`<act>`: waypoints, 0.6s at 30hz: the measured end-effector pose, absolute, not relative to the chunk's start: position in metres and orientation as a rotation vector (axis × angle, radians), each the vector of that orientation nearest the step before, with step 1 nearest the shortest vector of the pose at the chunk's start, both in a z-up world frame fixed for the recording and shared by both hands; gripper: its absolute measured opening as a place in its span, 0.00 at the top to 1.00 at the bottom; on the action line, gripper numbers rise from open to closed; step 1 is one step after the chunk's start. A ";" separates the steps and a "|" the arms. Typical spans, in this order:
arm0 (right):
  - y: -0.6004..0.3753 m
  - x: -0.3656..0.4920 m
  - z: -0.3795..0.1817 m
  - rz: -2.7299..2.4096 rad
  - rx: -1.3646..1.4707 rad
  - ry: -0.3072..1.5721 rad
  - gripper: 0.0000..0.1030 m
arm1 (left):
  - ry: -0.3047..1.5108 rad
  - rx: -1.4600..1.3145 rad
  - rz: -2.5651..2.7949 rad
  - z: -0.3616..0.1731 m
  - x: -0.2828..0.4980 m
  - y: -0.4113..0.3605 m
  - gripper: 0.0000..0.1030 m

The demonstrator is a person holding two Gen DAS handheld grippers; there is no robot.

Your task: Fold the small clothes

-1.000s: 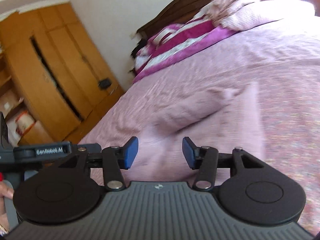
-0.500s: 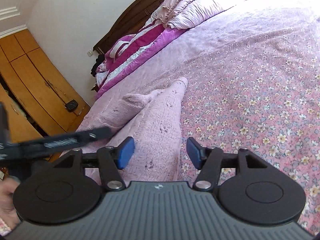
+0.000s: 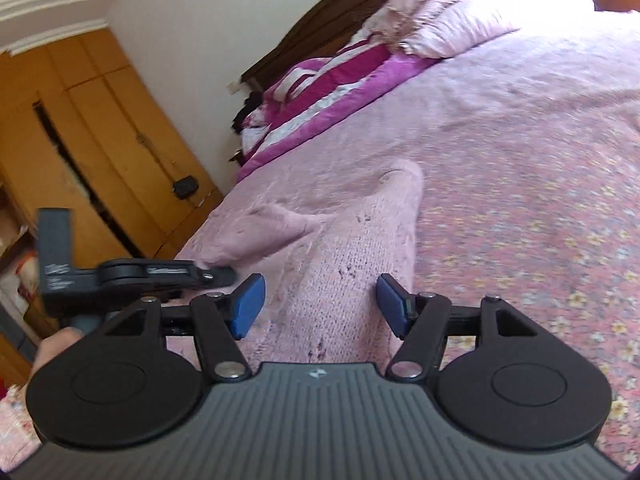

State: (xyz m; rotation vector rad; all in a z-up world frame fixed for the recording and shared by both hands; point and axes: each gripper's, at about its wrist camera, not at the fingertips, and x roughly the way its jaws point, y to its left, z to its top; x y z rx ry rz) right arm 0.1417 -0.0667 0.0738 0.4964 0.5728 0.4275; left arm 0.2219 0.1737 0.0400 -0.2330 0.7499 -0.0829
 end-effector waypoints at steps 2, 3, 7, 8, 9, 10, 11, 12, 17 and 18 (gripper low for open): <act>-0.061 0.140 0.076 0.427 0.461 0.568 0.30 | 0.747 -0.262 -0.085 0.040 0.219 0.177 0.77; -0.059 0.140 0.076 0.426 0.446 0.567 0.30 | 0.747 -0.258 -0.090 0.042 0.216 0.176 0.73; -0.066 0.141 0.075 0.421 0.458 0.579 0.30 | 0.775 -0.228 -0.107 0.049 0.203 0.174 0.38; -0.068 0.140 0.075 0.420 0.469 0.582 0.30 | 0.789 -0.230 -0.116 0.051 0.200 0.174 0.32; -0.071 0.139 0.075 0.421 0.479 0.583 0.30 | 0.799 -0.237 -0.136 0.052 0.195 0.175 0.32; -0.075 0.138 0.075 0.423 0.490 0.583 0.30 | 0.812 -0.244 -0.161 0.052 0.191 0.176 0.32; -0.078 0.138 0.074 0.422 0.504 0.585 0.30 | 0.826 -0.248 -0.193 0.053 0.187 0.175 0.31; -0.081 0.139 0.073 0.418 0.519 0.589 0.30 | 0.835 -0.241 -0.216 0.053 0.184 0.174 0.25; -0.097 0.151 0.062 0.358 0.624 0.643 0.23 | 0.826 -0.147 -0.209 0.047 0.175 0.167 0.20; -0.100 0.154 0.057 0.364 0.651 0.667 0.21 | 0.825 -0.156 -0.181 0.044 0.175 0.168 0.15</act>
